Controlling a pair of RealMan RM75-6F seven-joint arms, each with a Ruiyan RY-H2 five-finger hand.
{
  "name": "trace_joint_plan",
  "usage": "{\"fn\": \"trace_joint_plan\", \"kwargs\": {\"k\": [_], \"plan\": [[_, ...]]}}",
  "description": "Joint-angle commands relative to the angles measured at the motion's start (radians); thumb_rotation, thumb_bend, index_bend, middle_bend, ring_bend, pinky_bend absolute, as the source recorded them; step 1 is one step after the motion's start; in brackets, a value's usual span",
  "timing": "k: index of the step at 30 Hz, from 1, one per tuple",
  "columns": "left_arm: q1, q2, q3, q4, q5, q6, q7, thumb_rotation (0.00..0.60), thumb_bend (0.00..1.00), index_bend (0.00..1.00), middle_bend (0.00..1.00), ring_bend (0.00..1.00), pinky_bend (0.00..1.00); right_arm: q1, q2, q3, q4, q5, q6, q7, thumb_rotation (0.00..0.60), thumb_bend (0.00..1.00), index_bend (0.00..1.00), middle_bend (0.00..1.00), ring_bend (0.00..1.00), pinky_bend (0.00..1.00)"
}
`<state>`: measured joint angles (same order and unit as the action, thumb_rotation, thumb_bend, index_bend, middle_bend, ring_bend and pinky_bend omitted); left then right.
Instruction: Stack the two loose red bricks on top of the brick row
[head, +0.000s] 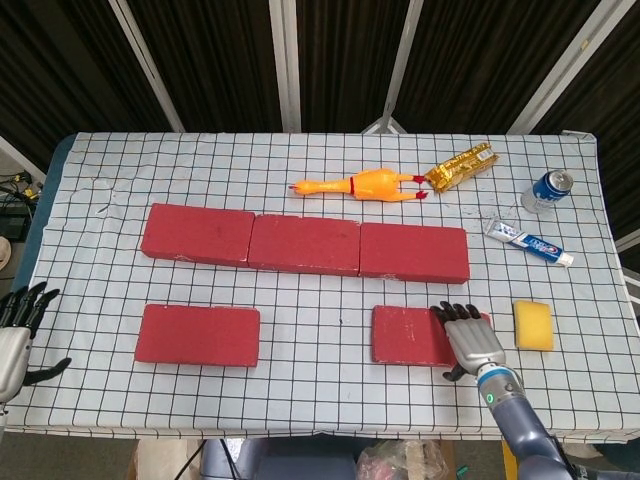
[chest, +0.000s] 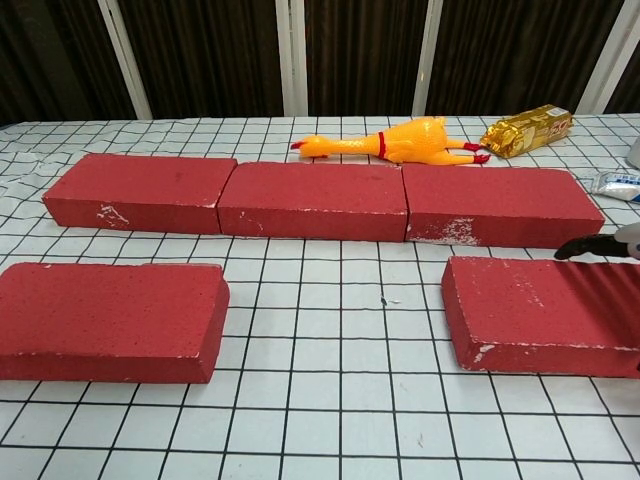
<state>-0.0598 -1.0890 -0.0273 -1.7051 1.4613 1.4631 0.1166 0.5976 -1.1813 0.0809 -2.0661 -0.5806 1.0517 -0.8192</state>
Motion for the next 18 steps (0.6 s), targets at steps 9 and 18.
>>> {"fn": "trace_joint_plan", "kwargs": {"k": [9, 18], "plan": [[-0.002, 0.003, -0.001, 0.005, -0.004, -0.002, -0.009, 0.6, 0.0, 0.12, 0.03, 0.0, 0.02, 0.103, -0.047, -0.019, -0.027, 0.108, 0.099, -0.071, 0.6, 0.16, 0.02, 0.0, 0.0, 0.0], [-0.002, 0.003, 0.0, 0.003, -0.005, -0.003, -0.005, 0.6, 0.0, 0.12, 0.03, 0.0, 0.02, 0.143, -0.069, -0.036, -0.024, 0.138, 0.124, -0.076, 0.6, 0.16, 0.02, 0.02, 0.0, 0.0]]}}
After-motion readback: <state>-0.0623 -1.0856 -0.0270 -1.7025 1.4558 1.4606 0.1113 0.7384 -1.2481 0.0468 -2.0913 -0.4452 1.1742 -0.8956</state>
